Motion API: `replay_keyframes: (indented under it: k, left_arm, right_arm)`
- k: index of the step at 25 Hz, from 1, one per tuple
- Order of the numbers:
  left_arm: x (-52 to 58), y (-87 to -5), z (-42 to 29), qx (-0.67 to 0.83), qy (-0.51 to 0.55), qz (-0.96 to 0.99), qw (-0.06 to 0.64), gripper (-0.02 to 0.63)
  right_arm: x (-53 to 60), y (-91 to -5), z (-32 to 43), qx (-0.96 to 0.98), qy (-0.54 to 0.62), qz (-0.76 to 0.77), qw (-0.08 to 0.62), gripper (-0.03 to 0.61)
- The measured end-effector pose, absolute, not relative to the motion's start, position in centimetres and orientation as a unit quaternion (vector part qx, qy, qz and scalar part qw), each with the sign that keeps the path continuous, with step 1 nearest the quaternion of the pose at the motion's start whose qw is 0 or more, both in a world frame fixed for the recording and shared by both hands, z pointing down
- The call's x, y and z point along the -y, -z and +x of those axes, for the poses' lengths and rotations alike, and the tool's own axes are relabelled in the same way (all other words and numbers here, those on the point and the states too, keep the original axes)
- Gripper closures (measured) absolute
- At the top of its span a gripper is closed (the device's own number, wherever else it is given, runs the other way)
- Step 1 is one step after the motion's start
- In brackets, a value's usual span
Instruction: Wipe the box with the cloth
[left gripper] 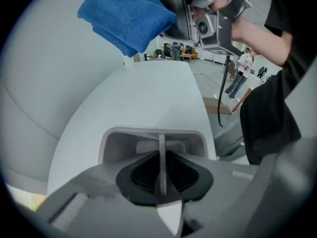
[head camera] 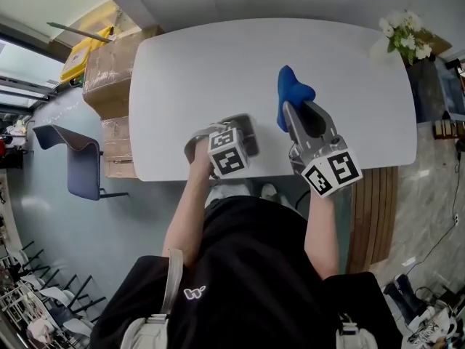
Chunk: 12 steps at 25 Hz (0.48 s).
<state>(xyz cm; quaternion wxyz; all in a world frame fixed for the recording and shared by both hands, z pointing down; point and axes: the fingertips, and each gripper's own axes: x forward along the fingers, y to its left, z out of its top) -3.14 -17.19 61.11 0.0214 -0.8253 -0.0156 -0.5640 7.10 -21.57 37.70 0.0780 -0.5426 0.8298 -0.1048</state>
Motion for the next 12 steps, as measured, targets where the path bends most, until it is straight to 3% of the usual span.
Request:
replay_keyframes:
  k: [12]
  left_arm:
    - [19.4, -63.4, -1.9, 0.044, 0.624, -0.778, 0.063, 0.561]
  right_arm:
    - [23.9, -38.7, 8.2, -0.817, 0.113, -0.56, 0.076, 0.525]
